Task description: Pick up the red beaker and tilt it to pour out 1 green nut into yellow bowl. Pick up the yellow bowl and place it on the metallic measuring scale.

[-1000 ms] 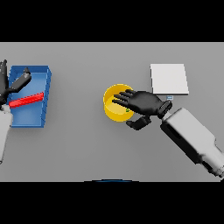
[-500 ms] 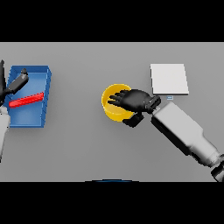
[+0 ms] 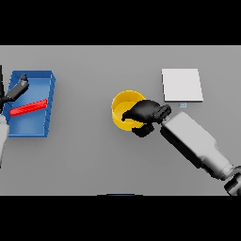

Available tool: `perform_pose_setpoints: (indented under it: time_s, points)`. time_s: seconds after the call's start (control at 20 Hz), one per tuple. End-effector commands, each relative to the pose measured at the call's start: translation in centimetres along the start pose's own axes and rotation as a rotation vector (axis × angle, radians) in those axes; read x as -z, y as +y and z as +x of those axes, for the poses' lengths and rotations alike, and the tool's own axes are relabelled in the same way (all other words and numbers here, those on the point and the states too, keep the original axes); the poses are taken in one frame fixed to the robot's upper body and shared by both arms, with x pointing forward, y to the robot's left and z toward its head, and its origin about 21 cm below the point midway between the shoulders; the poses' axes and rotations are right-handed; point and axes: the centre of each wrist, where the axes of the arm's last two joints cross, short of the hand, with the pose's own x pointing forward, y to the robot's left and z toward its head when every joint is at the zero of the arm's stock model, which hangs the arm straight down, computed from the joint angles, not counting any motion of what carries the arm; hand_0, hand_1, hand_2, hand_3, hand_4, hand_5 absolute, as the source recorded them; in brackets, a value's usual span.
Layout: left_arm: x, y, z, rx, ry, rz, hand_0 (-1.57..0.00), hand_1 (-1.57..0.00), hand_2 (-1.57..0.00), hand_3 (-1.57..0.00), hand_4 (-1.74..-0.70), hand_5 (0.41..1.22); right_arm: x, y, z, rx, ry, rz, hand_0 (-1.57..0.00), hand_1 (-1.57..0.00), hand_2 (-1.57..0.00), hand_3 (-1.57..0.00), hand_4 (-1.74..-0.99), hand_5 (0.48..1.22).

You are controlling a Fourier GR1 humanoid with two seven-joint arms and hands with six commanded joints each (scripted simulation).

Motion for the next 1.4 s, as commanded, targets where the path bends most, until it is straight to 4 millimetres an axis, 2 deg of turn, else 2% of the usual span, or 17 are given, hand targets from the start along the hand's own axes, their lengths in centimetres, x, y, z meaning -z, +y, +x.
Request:
perform_pose_setpoints:
  time_s: [0.0, 0.05, 0.15, 0.3, 0.5, 0.7, 0.75, 1.05, 1.25, 1.35]
  points:
    - [0.1, 0.1, 0.4, -0.001, -0.003, 0.002, 0.00, 0.00, 0.00, 0.00, -0.76, 0.703, 0.0, -0.1, -0.2, -0.001, -0.022, 0.004, -0.67, -0.65, -0.61, -0.31, -1.394, 0.976]
    - [0.2, 0.2, 0.6, 0.002, -0.005, 0.000, 0.00, 0.00, 0.00, 0.00, -0.76, 0.704, 0.1, -0.2, -0.3, 0.011, -0.036, 0.012, -0.85, -0.84, -0.81, -0.40, -1.463, 1.025]
    - [0.2, 0.3, 0.3, 0.003, -0.003, 0.003, 0.00, 0.00, 0.00, 0.00, -0.76, 0.701, 0.0, -0.4, -0.2, 0.014, -0.036, 0.031, -1.11, -1.10, -1.08, -0.71, -1.557, 1.096]
    - [0.0, -0.1, 0.4, 0.009, -0.011, -0.002, 0.00, 0.00, 0.00, 0.00, -0.75, 0.695, -0.5, 0.1, -0.2, 0.012, -0.033, 0.035, -1.33, -1.33, -1.20, -1.12, -1.647, 1.157]
    - [0.1, -0.1, 0.8, 0.021, 0.001, 0.000, 0.00, 0.00, 0.00, 0.00, -0.74, 0.689, -0.6, -0.3, -0.4, 0.021, -0.028, 0.031, -1.47, -1.47, -1.28, -1.37, -1.702, 1.195]
    - [-0.1, -0.1, 0.4, 0.021, -0.009, -0.004, 0.00, 0.00, 0.00, 0.00, -0.73, 0.685, -1.1, -0.8, -0.4, 0.010, -0.035, 0.007, -1.53, -1.53, -1.31, -1.40, -1.725, 1.210]
    - [-0.1, -0.2, 0.7, 0.022, -0.011, -0.007, 0.00, 0.00, 0.00, 0.00, -0.73, 0.687, -1.2, -0.9, -0.1, 0.014, -0.029, -0.003, -1.54, -1.54, -1.33, -1.38, -1.728, 1.212]
    - [0.0, 0.1, 0.7, 0.017, -0.011, -0.002, 0.00, 0.00, 0.00, 0.00, -0.73, 0.697, -3.8, -4.1, -0.8, 0.013, 0.026, -0.058, -1.56, -1.56, -1.42, -1.24, -1.738, 1.219]
    - [-0.1, 0.5, 0.9, 0.019, -0.025, 0.011, 0.00, 0.00, 0.00, 0.00, -0.74, 0.697, -6.0, -5.0, -1.7, 0.009, 0.053, -0.110, -1.57, -1.57, -1.44, -1.27, -1.740, 1.220]
    - [0.2, 0.2, 1.1, 0.012, -0.016, 0.005, 0.00, 0.00, 0.00, 0.00, -0.75, 0.697, -6.6, -5.2, -2.5, 0.022, 0.057, -0.132, -1.57, -1.57, -1.44, -1.38, -1.740, 1.220]
